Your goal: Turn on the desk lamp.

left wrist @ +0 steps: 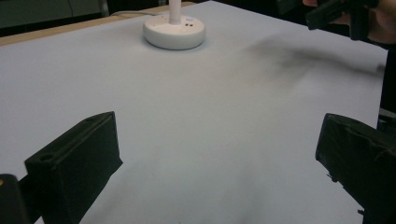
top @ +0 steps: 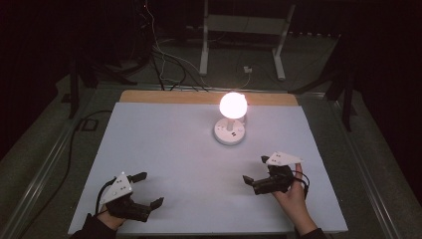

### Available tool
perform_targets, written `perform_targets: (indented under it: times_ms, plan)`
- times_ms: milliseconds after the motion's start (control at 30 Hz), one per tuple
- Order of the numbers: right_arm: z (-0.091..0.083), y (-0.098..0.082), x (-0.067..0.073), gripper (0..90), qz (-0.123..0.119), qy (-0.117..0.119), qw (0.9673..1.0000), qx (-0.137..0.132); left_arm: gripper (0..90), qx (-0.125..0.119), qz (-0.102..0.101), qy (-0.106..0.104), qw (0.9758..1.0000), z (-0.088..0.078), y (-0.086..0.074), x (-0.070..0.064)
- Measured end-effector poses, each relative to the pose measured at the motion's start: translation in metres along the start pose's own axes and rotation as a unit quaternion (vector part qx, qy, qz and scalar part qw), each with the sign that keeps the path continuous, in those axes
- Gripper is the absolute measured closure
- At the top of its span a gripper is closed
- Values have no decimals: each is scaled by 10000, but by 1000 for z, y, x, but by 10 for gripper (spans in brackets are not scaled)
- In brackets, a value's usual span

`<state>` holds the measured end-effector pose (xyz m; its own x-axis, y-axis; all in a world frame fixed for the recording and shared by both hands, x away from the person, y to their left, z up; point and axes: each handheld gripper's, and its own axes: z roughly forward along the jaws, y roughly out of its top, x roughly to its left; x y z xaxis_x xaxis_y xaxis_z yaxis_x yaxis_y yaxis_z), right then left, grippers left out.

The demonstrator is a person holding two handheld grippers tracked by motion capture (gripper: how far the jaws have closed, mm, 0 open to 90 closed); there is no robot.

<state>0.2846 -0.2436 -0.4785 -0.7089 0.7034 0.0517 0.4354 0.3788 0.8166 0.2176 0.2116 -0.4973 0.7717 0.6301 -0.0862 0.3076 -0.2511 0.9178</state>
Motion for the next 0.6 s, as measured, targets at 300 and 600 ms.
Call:
perform_targets:
  times_ms: [300, 600]
  plan:
    - [-25, -29, -5, 0, 117, -160, 9998, 21, 4, 26, 40, -6, 10000, 1, 0, -1]
    - [-47, -56, -8, 0, 189, -395, 9990, 62, 4, 24, 10, -10, 10000, 1, 0, 0]
